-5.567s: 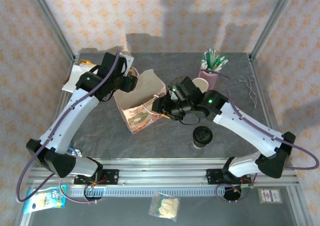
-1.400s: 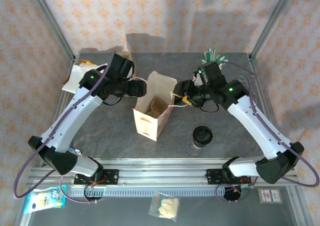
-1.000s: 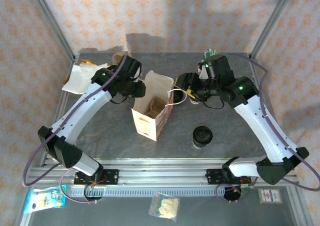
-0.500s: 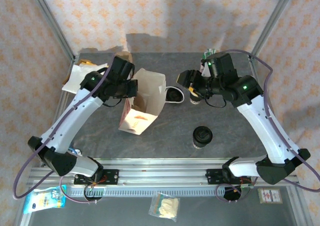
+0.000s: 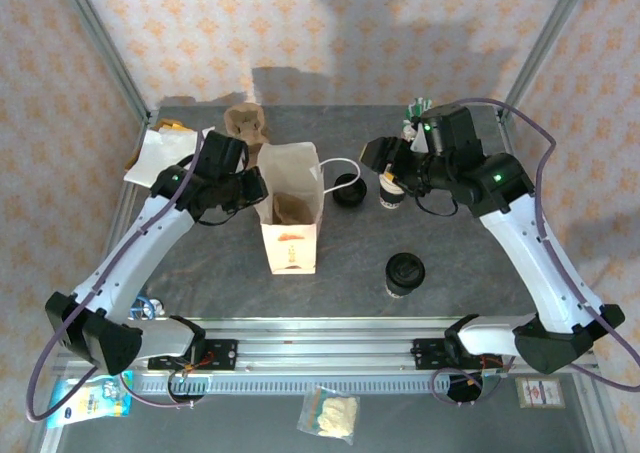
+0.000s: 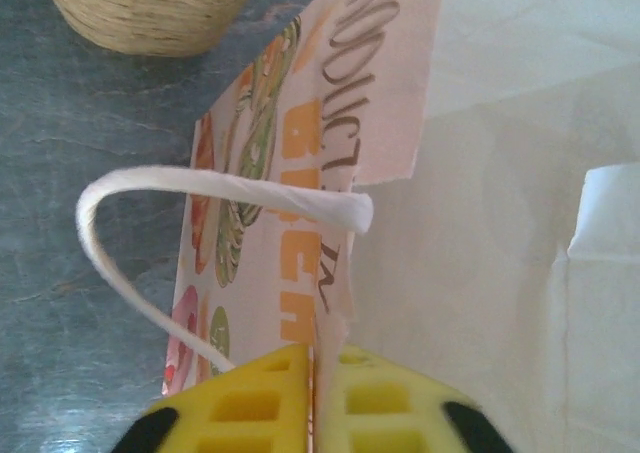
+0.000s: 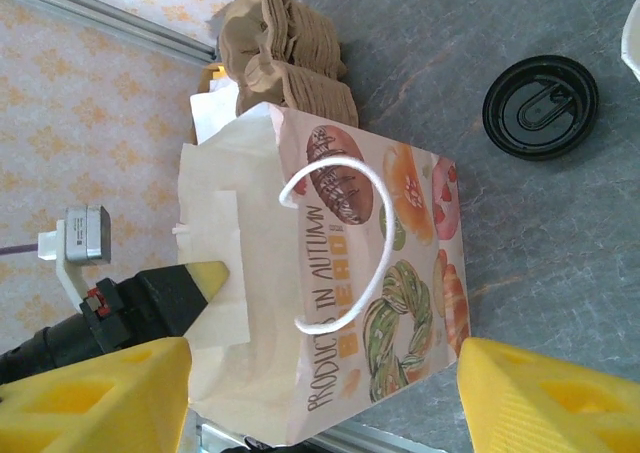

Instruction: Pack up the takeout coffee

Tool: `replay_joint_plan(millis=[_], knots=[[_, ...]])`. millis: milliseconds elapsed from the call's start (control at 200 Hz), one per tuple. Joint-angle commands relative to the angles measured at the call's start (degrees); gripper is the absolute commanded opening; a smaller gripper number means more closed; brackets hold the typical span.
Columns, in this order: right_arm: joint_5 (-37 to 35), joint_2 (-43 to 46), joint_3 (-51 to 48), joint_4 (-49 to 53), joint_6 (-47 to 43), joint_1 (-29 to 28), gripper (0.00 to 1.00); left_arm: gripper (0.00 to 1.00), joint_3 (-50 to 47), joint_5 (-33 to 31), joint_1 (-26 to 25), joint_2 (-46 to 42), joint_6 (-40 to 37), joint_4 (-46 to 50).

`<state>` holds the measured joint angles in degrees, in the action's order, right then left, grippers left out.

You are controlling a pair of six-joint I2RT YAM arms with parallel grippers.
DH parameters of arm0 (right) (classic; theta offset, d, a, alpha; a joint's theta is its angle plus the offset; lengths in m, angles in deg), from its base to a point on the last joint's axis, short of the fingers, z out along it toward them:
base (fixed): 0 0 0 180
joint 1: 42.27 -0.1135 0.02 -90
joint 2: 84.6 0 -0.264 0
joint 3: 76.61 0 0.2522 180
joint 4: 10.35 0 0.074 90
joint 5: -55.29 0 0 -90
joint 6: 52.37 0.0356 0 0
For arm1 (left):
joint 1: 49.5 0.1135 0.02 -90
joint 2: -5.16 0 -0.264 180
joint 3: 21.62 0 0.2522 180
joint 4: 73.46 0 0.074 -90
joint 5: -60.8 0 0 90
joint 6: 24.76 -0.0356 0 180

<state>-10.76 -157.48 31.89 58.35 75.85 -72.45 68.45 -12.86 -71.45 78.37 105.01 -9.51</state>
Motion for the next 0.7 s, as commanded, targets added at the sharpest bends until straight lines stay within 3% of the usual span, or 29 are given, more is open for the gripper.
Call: replay_joint_plan(millis=[0, 145, 210, 430, 535, 696], knots=[[-1.59, 1.06, 0.73, 1.11, -1.43, 0.38, 0.71, 0.21, -0.98, 2.14, 0.27, -1.80, 2.64, -2.51], [-5.69, 0.91, 1.94, 4.83, -3.15, 0.38, 0.78, 0.43, 3.95, -0.90, 0.34, -0.88, -0.02, 1.94], [-8.25, 0.94, 2.20, 7.35, -3.78, 0.33, 0.80, 0.59, 7.04, -3.61, 0.42, -0.58, -1.55, 4.43], [-15.97, 1.22, 0.95, 16.42, -5.47, 0.34, 0.82, 0.98, 18.55, -12.19, 0.34, 0.95, -8.60, 10.44], [-19.08, 1.69, -0.42, 19.99, -6.11, 0.33, 0.82, 0.99, 24.36, -14.35, 0.35, 2.00, -12.25, 12.27], [-18.20, 4.31, -6.83, 19.99, -5.70, 0.33, 0.82, 0.99, 28.76, -14.15, 0.20, 1.74, -17.50, 10.63]])
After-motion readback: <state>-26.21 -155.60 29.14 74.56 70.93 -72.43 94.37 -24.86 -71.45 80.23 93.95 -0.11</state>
